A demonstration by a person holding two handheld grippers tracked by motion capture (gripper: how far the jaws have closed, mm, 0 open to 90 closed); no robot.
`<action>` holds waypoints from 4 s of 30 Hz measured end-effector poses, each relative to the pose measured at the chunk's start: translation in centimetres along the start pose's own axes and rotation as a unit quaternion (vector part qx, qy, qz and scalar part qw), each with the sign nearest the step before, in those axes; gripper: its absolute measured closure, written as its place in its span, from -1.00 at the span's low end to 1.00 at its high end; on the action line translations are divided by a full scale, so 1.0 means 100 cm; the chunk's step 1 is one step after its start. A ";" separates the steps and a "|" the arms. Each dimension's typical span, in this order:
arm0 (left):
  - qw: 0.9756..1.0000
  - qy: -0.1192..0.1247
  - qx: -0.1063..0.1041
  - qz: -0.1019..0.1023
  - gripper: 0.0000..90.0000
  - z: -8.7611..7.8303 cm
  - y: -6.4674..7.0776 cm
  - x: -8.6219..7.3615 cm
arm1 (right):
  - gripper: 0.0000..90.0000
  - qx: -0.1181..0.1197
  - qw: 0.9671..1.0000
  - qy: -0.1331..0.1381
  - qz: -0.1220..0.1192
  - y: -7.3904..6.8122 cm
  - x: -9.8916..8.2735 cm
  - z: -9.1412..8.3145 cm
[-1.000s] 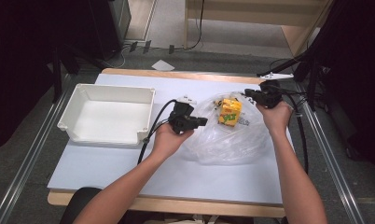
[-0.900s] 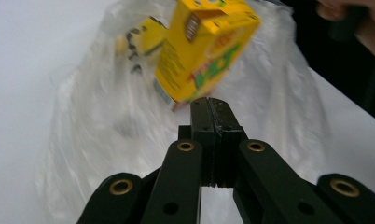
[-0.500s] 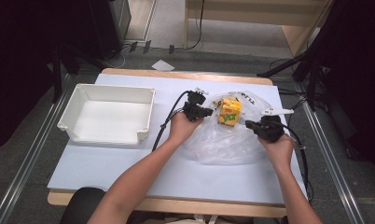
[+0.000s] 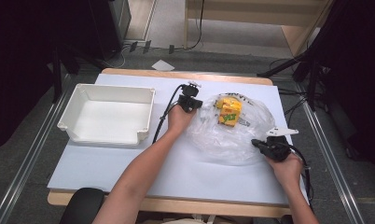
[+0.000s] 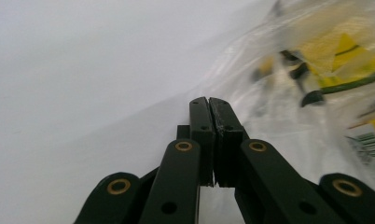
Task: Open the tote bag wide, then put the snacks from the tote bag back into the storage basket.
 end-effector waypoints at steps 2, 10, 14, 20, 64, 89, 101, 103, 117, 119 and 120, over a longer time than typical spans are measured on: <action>1.000 0.000 -0.003 -0.003 1.00 -0.001 -0.003 -0.001 | 1.00 0.000 1.000 0.005 0.002 0.002 -0.004 -0.004; 0.999 0.016 -0.046 -0.006 0.92 -0.013 0.004 0.002 | 0.99 -0.004 1.000 0.013 0.011 -0.003 0.005 -0.009; 0.997 0.031 -0.073 -0.004 0.89 -0.029 0.010 0.009 | 0.97 0.004 0.999 0.029 0.015 -0.008 0.019 -0.015; 0.994 0.039 -0.097 0.011 0.77 -0.052 0.018 0.017 | 0.89 0.013 0.999 0.042 0.011 -0.020 0.034 -0.022; 0.971 0.018 -0.200 0.129 -0.03 -0.092 0.078 -0.021 | 0.30 0.073 0.995 0.064 -0.035 -0.093 0.045 -0.024; 0.964 0.025 -0.223 0.141 -0.18 -0.072 0.089 0.002 | 1.00 0.082 0.996 0.014 -0.027 -0.085 -0.001 0.009; 0.963 0.032 -0.213 0.164 -0.20 -0.063 0.091 0.015 | 0.87 0.086 0.995 0.057 0.009 -0.077 0.017 -0.015; 0.962 0.029 -0.218 0.162 -0.22 -0.061 0.092 0.017 | 0.83 0.088 0.994 0.068 0.014 -0.076 0.022 -0.022; 0.956 0.033 -0.224 0.185 -0.26 -0.049 0.089 0.021 | 0.50 0.094 0.991 0.094 0.003 -0.097 0.047 -0.044; 0.955 0.033 -0.227 0.189 -0.30 -0.045 0.091 0.022 | 0.47 0.095 0.991 0.092 -0.003 -0.100 0.046 -0.043; 0.954 0.037 -0.227 0.193 -0.32 -0.042 0.091 0.023 | 0.46 0.094 0.991 0.092 -0.005 -0.101 0.046 -0.042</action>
Point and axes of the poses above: each handheld gripper's, and its own axes: z roughly forward along the jaws, x roughly out of its top, y roughly to its right, the point moved 6 cm from there along z, roughly forward along the jaws
